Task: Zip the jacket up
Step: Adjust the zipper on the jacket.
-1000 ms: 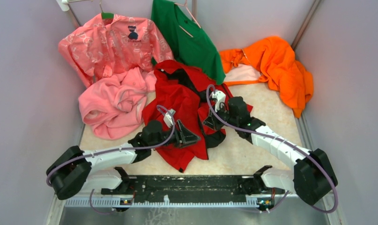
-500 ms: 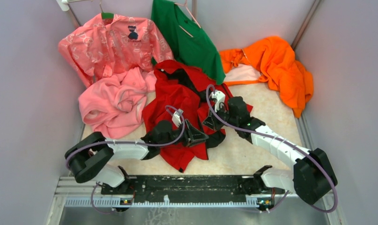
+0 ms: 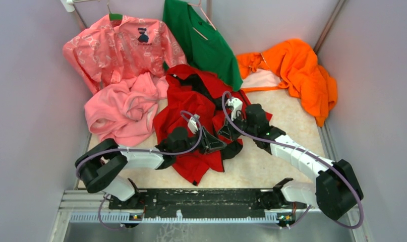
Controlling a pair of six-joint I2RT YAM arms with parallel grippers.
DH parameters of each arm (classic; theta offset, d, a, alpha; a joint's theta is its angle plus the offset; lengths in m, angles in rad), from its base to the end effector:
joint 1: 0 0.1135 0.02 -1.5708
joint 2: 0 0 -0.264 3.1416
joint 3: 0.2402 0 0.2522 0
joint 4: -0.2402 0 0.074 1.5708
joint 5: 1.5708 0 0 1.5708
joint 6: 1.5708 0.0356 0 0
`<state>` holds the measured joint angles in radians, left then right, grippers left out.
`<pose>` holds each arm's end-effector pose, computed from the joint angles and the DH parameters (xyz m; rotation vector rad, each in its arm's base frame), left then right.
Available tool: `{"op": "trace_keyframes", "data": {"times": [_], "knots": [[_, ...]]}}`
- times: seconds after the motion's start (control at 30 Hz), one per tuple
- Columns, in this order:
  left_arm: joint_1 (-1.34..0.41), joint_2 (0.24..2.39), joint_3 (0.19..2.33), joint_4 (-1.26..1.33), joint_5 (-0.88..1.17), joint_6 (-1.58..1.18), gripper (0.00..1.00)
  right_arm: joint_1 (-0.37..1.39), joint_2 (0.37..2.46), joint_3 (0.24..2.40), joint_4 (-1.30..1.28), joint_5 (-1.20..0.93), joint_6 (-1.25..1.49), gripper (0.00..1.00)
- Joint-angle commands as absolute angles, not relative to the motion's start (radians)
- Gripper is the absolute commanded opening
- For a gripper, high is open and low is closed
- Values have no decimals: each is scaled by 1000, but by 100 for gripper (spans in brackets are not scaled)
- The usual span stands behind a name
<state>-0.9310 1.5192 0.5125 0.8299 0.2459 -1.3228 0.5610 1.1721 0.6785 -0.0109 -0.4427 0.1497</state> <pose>0.1691 -0.2417 0.1831 -0.1994 2.1424 -1.7317 0.2075 0.1484 0.2422 -0.7107 2.0239 0.8852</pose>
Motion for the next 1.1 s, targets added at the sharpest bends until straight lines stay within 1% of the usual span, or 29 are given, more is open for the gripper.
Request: {"op": "trace_keyframes", "data": {"times": [0.0, 0.13, 0.23, 0.33, 0.4, 0.5, 0.53, 0.57, 0.63, 0.67, 0.73, 0.8, 0.83, 0.87, 0.93, 1.0, 1.07], "knots": [[-934, 1459, 537, 752, 186, -1265, 35, 574, 1167, 684, 39, -460, 144, 0], [-934, 1424, 528, 707, 157, -1247, 39, 575, 1166, 683, 38, -460, 143, 0], [-934, 1379, 540, 646, 178, -1136, 39, 575, 1167, 684, 37, -460, 141, 0], [-935, 1279, 588, 529, 192, -945, 40, 574, 1167, 684, 37, -465, 142, 0], [-938, 1217, 631, 466, 220, -756, 45, 575, 1167, 684, 37, -469, 143, 0], [-951, 1105, 659, 395, 234, -459, 48, 575, 1169, 684, 38, -475, 144, 0], [-952, 1058, 641, 404, 219, -373, 52, 574, 1169, 684, 38, -475, 144, 0], [-950, 1011, 602, 445, 199, -307, 62, 575, 1169, 684, 38, -474, 143, 0], [-949, 927, 498, 560, 137, -237, 97, 575, 1169, 686, 37, -473, 142, 0], [-945, 894, 453, 598, 118, -239, 98, 575, 1168, 686, 36, -472, 140, 0], [-938, 845, 380, 688, 134, -202, 98, 576, 1166, 685, 35, -469, 137, 0], [-938, 835, 355, 734, 244, -103, 90, 575, 1168, 685, 35, -468, 135, 0], [-943, 853, 364, 714, 287, -43, 83, 575, 1170, 686, 36, -469, 136, 0], [-961, 870, 377, 672, 297, 27, 78, 575, 1172, 687, 35, -470, 135, 0], [-1055, 912, 385, 620, 210, 213, 76, 575, 1178, 689, 35, -474, 135, 0], [-1194, 971, 383, 618, 72, 423, 77, 575, 1180, 689, 35, -471, 132, 0], [-1265, 1046, 398, 626, -36, 548, 77, 574, 1182, 689, 34, -467, 129, 0]]}}
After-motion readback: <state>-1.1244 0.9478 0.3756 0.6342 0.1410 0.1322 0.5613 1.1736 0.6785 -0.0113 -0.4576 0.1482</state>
